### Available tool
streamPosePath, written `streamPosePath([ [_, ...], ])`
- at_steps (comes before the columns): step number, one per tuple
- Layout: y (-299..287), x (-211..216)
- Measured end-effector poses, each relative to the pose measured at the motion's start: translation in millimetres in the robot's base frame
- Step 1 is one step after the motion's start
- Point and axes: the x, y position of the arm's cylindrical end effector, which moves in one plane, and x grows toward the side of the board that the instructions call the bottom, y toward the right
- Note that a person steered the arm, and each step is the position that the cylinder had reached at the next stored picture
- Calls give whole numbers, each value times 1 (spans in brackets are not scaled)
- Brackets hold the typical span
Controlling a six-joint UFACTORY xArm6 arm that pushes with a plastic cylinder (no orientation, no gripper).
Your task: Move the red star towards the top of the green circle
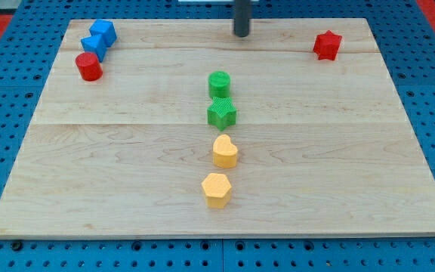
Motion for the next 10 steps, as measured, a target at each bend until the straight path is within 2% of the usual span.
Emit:
streamPosePath([
  [1, 63, -15],
  [2, 154, -10],
  [3, 214, 6],
  [4, 156, 60],
  [6, 27, 56],
  [8, 9, 30],
  [9, -50, 30],
  [10, -77, 35],
])
